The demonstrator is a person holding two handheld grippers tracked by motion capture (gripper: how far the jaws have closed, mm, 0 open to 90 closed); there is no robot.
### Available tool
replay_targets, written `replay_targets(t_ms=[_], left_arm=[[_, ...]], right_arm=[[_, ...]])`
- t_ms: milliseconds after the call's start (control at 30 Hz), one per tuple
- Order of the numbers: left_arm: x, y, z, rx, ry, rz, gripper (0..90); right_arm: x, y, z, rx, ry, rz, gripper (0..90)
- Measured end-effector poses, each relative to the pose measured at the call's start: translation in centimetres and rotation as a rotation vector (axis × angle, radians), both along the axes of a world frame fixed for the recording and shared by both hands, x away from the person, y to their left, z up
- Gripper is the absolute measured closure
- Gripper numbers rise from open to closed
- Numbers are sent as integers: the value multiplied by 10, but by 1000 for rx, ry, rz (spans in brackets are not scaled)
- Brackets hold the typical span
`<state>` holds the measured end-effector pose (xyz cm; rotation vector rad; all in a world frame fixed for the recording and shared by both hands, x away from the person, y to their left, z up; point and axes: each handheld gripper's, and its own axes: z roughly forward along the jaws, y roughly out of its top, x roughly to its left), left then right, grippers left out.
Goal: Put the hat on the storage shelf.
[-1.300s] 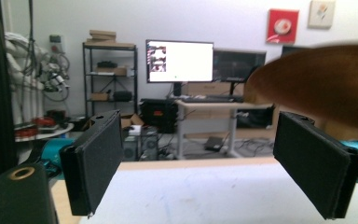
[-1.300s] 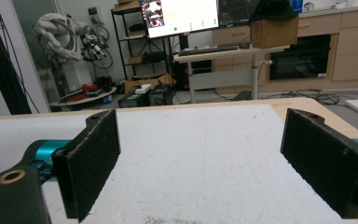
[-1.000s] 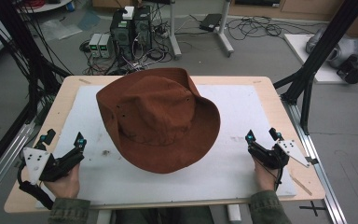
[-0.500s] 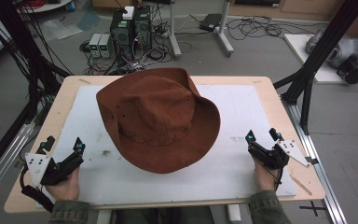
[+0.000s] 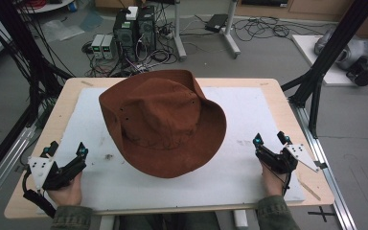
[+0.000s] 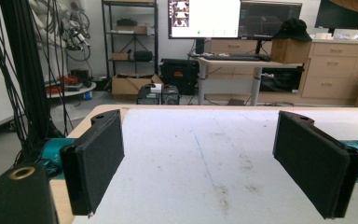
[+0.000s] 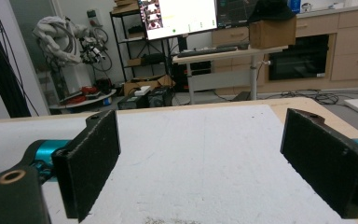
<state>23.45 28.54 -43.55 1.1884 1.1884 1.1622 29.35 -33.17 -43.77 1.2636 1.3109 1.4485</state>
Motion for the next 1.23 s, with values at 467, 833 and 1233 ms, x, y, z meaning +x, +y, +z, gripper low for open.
replay_targets(t_ms=[467, 833, 1233], left_arm=[[1, -2, -1, 5, 7, -5, 172], [4, -2, -3, 11, 23, -19, 186], [7, -3, -3, 20, 37, -39, 187]], right_arm=[[-2, 1, 0, -7, -2, 7, 111], [-1, 0, -1, -17, 0, 11, 111], [-1, 1, -1, -19, 0, 8, 111]])
